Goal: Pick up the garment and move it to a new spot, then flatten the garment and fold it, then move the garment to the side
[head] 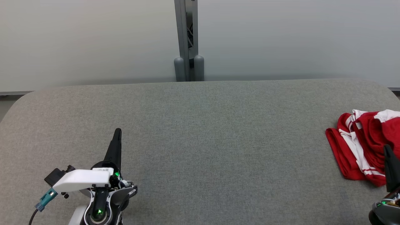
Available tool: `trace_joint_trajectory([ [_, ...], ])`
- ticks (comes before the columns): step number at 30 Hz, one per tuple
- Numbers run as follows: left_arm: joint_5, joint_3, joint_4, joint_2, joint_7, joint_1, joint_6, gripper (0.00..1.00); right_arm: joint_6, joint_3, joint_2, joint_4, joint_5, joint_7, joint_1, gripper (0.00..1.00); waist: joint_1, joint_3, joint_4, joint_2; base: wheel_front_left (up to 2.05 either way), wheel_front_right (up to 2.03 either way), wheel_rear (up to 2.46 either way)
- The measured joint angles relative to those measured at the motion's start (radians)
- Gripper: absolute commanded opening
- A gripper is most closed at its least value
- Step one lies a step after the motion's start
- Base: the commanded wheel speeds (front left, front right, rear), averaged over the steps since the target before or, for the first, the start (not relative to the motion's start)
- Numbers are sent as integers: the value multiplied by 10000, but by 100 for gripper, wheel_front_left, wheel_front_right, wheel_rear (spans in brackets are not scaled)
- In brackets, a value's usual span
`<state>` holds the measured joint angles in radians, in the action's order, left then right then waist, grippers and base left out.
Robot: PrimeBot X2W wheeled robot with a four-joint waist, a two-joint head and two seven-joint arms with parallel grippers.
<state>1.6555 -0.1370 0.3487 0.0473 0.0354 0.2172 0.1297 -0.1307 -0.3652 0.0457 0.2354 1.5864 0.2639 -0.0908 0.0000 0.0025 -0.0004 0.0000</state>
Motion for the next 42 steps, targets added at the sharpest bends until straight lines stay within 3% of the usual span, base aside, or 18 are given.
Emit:
trace_joint_trajectory([
  [42,0,0,0,0,0,0,0,0,0,4,0,0,0,0,-1,0,0,0,0,0,0,0,0],
])
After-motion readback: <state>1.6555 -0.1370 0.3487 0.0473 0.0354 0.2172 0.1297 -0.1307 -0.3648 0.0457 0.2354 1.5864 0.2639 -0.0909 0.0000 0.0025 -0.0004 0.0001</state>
